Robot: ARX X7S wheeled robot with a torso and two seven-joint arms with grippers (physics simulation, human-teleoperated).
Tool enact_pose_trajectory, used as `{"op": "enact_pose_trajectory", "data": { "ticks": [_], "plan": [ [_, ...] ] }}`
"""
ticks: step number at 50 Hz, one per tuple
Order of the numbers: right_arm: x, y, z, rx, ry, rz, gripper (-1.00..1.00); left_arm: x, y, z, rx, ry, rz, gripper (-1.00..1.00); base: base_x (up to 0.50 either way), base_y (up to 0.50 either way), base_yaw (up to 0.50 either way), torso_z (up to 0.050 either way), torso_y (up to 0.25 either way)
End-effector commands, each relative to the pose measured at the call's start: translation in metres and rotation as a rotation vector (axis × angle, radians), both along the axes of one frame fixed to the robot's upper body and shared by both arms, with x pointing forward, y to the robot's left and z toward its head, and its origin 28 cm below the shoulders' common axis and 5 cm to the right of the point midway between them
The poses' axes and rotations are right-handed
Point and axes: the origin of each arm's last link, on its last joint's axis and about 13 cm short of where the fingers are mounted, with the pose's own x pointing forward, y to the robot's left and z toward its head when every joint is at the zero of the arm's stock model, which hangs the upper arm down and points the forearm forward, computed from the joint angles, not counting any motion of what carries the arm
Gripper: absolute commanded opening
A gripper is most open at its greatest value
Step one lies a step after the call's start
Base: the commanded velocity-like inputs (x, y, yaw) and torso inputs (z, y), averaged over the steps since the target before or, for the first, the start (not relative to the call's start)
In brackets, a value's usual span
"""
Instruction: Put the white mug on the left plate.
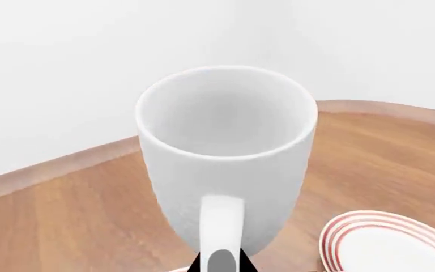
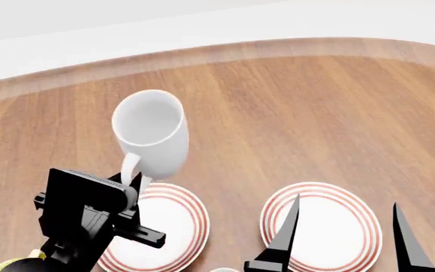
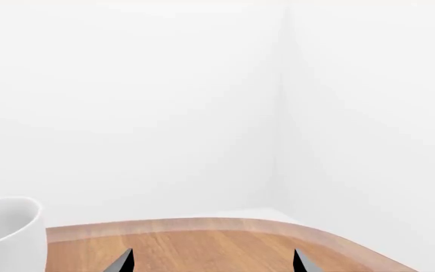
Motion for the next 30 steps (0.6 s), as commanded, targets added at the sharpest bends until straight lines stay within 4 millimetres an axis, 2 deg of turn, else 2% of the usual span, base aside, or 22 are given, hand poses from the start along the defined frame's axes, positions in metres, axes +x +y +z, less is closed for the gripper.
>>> {"op": "enact_pose_trajectory", "data": {
  "ticks": [1,13,30],
  "plan": [
    [0.0,-0.001,0.0,0.001,0.0,-0.001,1.0,0.023,0.006,0.001,-0.008,0.014,0.058,-1.0,0.0,0.0,0.0,0.0,0.0],
    [0.0,-0.001,-0.001,0.001,0.003,-0.005,1.0,0.038,0.004,-0.001,-0.029,0.053,0.067,-1.0,0.0,0.0,0.0,0.0,0.0],
    [0.0,-0.001,-0.001,0.002,0.005,-0.006,1.0,0.038,0.001,-0.019,-0.025,0.095,0.066,-1.0,0.0,0.0,0.0,0.0,0.001]
  ]
}}
